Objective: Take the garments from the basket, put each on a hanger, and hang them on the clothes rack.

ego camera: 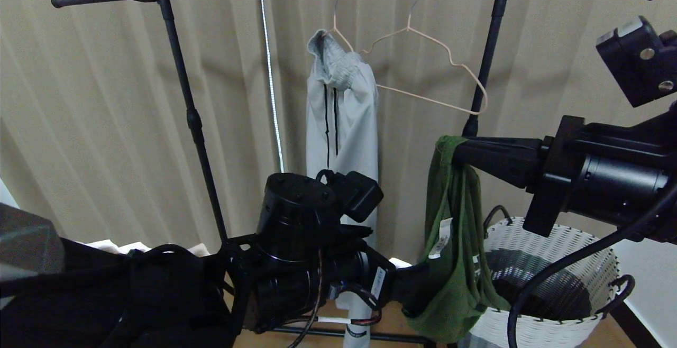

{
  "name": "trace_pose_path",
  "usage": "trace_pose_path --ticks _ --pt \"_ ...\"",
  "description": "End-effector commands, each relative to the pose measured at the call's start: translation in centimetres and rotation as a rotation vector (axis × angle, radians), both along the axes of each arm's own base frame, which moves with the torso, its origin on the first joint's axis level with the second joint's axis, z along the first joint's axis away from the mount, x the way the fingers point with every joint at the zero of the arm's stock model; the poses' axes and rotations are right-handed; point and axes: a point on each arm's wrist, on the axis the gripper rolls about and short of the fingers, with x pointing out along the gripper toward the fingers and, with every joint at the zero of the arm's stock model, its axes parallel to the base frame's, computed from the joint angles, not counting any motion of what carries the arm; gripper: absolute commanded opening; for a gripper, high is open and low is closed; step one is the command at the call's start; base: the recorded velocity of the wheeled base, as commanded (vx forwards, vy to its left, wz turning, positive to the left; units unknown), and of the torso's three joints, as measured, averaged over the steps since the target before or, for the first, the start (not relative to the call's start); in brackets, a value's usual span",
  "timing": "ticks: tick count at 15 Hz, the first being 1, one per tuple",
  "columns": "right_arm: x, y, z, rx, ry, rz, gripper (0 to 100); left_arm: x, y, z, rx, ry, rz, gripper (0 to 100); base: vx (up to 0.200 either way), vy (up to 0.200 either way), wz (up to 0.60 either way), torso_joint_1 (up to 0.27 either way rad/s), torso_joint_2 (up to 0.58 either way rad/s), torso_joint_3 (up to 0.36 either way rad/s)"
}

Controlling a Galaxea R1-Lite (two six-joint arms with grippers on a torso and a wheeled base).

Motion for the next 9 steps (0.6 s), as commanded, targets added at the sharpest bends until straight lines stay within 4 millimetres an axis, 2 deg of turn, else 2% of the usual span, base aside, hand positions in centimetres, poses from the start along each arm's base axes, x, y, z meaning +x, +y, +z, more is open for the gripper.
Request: trace_pose_path --ticks 1,3,7,9 --pt "-0.2 -0.1 0.2 0.010 -0.005 0.005 0 0.2 -0.7 -0.9 0.011 0.008 -0.008 100 0.000 0.000 0.00 0.000 0.00 0.000" --pt "-0.3 0.0 0.4 0.022 -0.003 0.005 0 0.3 -0.7 -1.5 0.024 0.018 -0.004 100 0.000 0.000 0.00 0.000 0.00 0.000" --pt "-1.1 -0.8 1.7 0.064 -0.036 0.005 0 -0.3 0.4 -3.4 0.114 0.033 0.081 100 0.000 0.000 0.00 0.000 0.00 0.000" --pt "-1.2 -0.9 1.9 0.068 -0.041 0.003 0 -0.5 0.6 -3.7 0.123 0.039 0.081 100 0.000 0.000 0.00 0.000 0.00 0.000"
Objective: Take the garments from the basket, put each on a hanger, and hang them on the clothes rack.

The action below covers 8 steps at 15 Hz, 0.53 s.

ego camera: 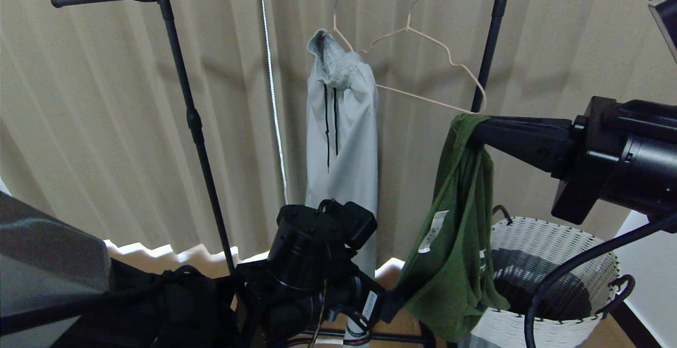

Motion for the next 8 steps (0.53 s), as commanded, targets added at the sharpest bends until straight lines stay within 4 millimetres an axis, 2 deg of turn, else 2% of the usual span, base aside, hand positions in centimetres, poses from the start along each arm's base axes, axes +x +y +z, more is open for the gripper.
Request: trace_pose_path --ticks 1,3,5,6,8 --pt "-0.3 -0.3 0.3 0.009 -0.009 -0.003 0 -0.2 0.2 -0.1 0.007 0.005 0.001 100 0.000 0.000 0.00 0.000 0.00 0.000" --pt "-0.2 -0.3 0.2 0.009 -0.007 -0.004 0 -0.5 0.6 0.1 0.006 0.003 0.000 100 0.000 0.000 0.00 0.000 0.00 0.000" --pt "-0.2 -0.3 0.2 0.014 -0.001 -0.006 0 -1.3 1.8 0.1 0.019 0.012 0.003 100 0.000 0.000 0.00 0.000 0.00 0.000" --pt "-0.2 -0.3 0.2 0.013 0.000 -0.006 0 -1.4 2.0 0.2 0.017 0.010 0.006 0 0.000 0.000 0.00 0.000 0.00 0.000" --pt "0.0 -0.4 0.2 0.015 0.005 -0.014 0 -1.8 2.4 0.7 0.015 -0.009 0.025 0 0.000 0.000 0.00 0.000 0.00 0.000"
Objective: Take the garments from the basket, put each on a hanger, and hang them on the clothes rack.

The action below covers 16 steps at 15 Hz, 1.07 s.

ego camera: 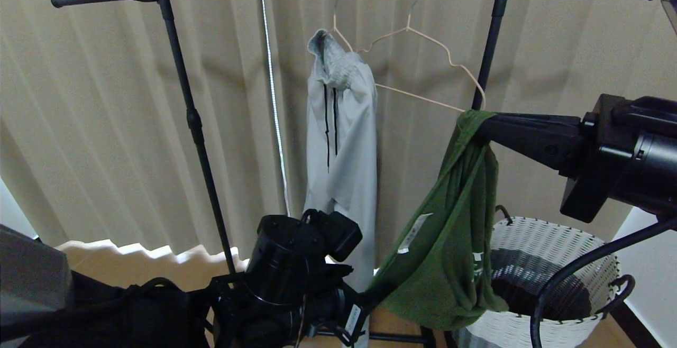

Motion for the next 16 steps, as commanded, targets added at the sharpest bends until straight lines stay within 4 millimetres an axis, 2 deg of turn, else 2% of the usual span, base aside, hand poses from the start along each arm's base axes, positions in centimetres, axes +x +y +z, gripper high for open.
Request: trace_pose_path --ticks 1,4,5,7,9,10,12,13,14,16 --pt "0.3 -0.1 -0.1 0.000 0.004 -0.015 0 -0.7 0.9 1.0 -0.019 -0.034 0.021 0 0.000 0.000 0.00 0.000 0.00 0.000" --pt "0.7 -0.6 0.1 0.002 0.002 -0.041 0 -1.8 2.6 1.9 -0.081 -0.151 0.013 0 0.000 0.000 0.00 0.000 0.00 0.000" --pt "1.0 -0.5 0.0 -0.002 0.006 -0.048 0 -1.3 3.6 2.8 -0.101 -0.212 0.041 0 0.000 0.000 0.00 0.000 0.00 0.000" --pt "1.8 -0.6 -0.5 -0.016 0.023 -0.077 0 -0.5 6.4 6.3 -0.153 -0.305 0.133 0 0.000 0.000 0.00 0.000 0.00 0.000" --pt "2.6 -0.9 -1.3 -0.035 0.047 -0.107 0 -0.7 8.9 8.7 -0.149 -0.313 0.195 0 0.000 0.000 0.00 0.000 0.00 0.000" --pt "3.2 -1.2 -1.7 -0.047 0.061 -0.138 0 -1.0 10.8 11.0 -0.145 -0.308 0.244 0 0.000 0.000 0.00 0.000 0.00 0.000" --pt "4.1 -1.4 -2.2 -0.057 0.076 -0.165 0 -0.6 11.9 13.6 -0.161 -0.337 0.295 0 0.000 0.000 0.00 0.000 0.00 0.000" --pt "4.1 -1.4 -2.2 -0.057 0.076 -0.165 0 -0.5 11.9 13.7 -0.162 -0.338 0.296 0 0.000 0.000 0.00 0.000 0.00 0.000" --pt "4.1 -1.4 -2.3 -0.060 0.081 -0.170 0 0.1 12.1 15.2 -0.198 -0.372 0.325 0 0.000 0.000 0.00 0.000 0.00 0.000" --pt "4.4 -2.0 -2.0 -0.053 0.071 -0.196 0 0.4 11.8 16.0 -0.222 -0.382 0.330 0 0.000 0.000 0.00 0.000 0.00 0.000"
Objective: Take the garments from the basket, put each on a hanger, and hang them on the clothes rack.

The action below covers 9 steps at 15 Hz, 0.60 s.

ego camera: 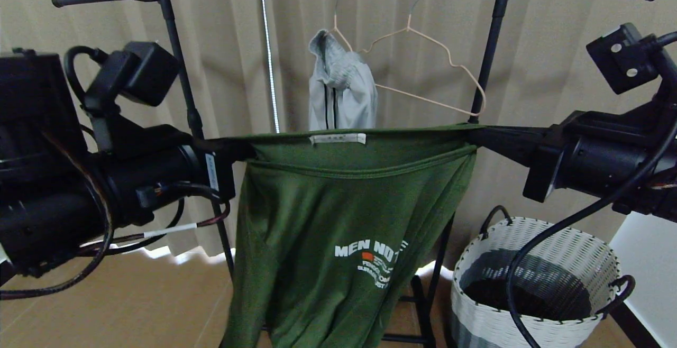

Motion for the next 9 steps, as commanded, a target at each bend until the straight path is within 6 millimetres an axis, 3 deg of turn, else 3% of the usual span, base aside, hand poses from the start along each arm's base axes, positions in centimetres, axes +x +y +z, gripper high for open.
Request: trace_pose_path --ticks 1,4,7,9 --pt "0.5 -0.5 0.2 0.008 -0.015 -0.030 0 0.2 0.1 1.3 -0.026 -0.036 0.009 0 0.000 0.000 0.00 0.000 0.00 0.000" --pt "0.7 -0.4 0.3 0.040 -0.065 -0.030 0 0.4 -0.7 1.3 -0.046 -0.029 -0.013 0 0.000 0.000 0.00 0.000 0.00 0.000" --pt "1.4 -0.5 1.3 0.077 -0.134 -0.045 0 0.4 -1.4 4.5 -0.136 -0.100 -0.032 0 0.000 0.000 0.00 0.000 0.00 0.000" --pt "1.6 -0.4 2.5 0.107 -0.184 -0.044 0 0.4 -1.4 5.4 -0.151 -0.129 -0.035 0 0.000 0.000 0.00 0.000 0.00 0.000"
